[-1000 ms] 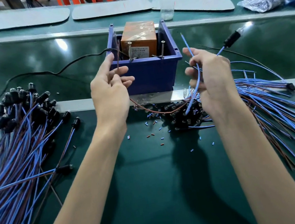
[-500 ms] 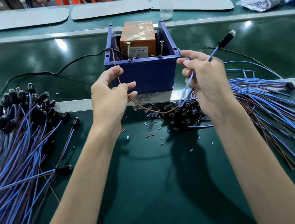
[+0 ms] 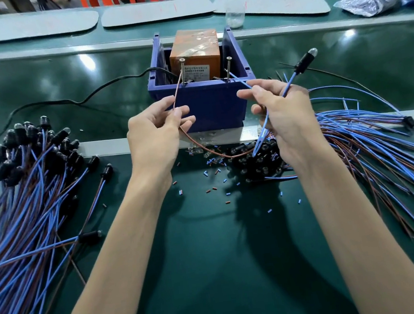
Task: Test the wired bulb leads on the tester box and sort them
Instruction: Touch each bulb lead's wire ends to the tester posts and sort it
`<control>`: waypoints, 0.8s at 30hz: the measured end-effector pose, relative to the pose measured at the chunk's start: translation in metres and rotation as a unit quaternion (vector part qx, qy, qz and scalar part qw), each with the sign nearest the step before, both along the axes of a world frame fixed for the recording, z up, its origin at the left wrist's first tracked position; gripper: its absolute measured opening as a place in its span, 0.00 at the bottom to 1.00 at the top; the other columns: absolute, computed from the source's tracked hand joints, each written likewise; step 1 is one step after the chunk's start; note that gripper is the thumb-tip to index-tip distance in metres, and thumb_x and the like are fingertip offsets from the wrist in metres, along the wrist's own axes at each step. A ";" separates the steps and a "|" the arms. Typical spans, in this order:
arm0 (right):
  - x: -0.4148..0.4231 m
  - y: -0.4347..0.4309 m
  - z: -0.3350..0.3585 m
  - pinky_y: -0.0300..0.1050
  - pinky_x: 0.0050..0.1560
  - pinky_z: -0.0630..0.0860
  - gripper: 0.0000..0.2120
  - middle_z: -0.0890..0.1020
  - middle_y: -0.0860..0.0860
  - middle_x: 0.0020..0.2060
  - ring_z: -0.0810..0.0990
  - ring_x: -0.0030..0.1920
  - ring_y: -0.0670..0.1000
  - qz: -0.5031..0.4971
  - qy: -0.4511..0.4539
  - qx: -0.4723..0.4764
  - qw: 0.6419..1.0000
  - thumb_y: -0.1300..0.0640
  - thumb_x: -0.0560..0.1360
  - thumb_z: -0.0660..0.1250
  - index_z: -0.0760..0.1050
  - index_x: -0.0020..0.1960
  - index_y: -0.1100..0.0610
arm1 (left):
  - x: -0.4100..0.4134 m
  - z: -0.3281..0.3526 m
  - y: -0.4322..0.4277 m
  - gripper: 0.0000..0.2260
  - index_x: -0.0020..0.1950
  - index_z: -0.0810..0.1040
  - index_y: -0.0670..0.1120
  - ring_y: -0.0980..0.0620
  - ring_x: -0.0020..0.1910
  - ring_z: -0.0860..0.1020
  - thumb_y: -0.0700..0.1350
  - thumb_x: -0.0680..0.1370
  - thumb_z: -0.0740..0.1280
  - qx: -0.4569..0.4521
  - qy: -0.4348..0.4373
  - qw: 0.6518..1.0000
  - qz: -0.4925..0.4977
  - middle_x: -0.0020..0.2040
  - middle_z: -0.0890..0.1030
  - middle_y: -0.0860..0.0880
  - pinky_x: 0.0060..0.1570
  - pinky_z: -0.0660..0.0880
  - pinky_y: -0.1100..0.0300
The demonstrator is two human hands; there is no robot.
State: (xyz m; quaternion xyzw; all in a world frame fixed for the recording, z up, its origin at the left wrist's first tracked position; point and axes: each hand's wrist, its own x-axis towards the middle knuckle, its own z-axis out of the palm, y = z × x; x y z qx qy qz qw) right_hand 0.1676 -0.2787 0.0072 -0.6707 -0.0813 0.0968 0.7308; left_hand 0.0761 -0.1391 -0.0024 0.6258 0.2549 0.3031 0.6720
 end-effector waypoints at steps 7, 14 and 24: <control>-0.001 -0.001 0.002 0.32 0.25 0.63 0.12 0.83 0.46 0.36 0.69 0.27 0.41 0.003 0.009 -0.004 1.000 0.65 0.79 0.57 0.77 0.47 0.54 | 0.000 -0.003 0.002 0.11 0.54 0.78 0.46 0.58 0.36 0.83 0.33 0.80 0.60 0.016 0.010 1.000 0.002 0.43 0.83 0.49 0.38 0.76 0.70; -0.001 0.000 0.002 0.33 0.25 0.61 0.14 0.80 0.48 0.35 0.68 0.25 0.41 -0.001 0.028 0.003 1.000 0.67 0.79 0.56 0.77 0.45 0.55 | 0.003 -0.006 0.004 0.16 0.48 0.76 0.51 0.63 0.28 0.76 0.33 0.81 0.54 0.048 0.044 0.997 0.028 0.42 0.81 0.53 0.31 0.71 0.71; 0.000 0.002 0.005 0.33 0.21 0.59 0.14 0.74 0.49 0.31 0.62 0.21 0.41 -0.003 0.058 0.036 0.998 0.70 0.76 0.54 0.76 0.42 0.57 | 0.005 -0.008 0.005 0.16 0.45 0.74 0.53 0.64 0.24 0.70 0.35 0.82 0.53 0.071 0.075 0.993 0.052 0.39 0.78 0.55 0.33 0.68 0.66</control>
